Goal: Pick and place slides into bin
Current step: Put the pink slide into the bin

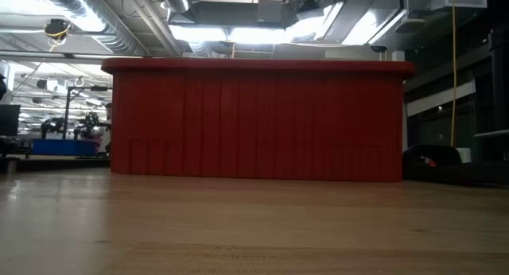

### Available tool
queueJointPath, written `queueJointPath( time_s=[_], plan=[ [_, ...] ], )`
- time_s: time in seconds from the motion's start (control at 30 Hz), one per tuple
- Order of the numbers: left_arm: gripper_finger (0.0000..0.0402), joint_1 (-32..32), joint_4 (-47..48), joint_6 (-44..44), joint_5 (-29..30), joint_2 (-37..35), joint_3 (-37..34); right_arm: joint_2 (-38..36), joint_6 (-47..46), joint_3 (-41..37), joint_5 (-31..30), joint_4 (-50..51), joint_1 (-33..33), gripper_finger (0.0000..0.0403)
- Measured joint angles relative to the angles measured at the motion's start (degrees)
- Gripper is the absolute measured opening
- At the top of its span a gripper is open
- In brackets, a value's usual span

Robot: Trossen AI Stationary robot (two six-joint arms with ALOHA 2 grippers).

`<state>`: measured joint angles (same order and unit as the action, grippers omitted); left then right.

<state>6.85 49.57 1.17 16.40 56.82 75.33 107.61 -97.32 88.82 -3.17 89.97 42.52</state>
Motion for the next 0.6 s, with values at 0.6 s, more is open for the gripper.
queueJointPath(
  time_s=[0.6],
  plan=[
    [0.0143, -0.02, 1.55, -1.56, 0.00, 0.00, 0.00, 0.00, -4.24, -11.88, 4.34, -7.15, 0.34, 0.0145]
  ],
)
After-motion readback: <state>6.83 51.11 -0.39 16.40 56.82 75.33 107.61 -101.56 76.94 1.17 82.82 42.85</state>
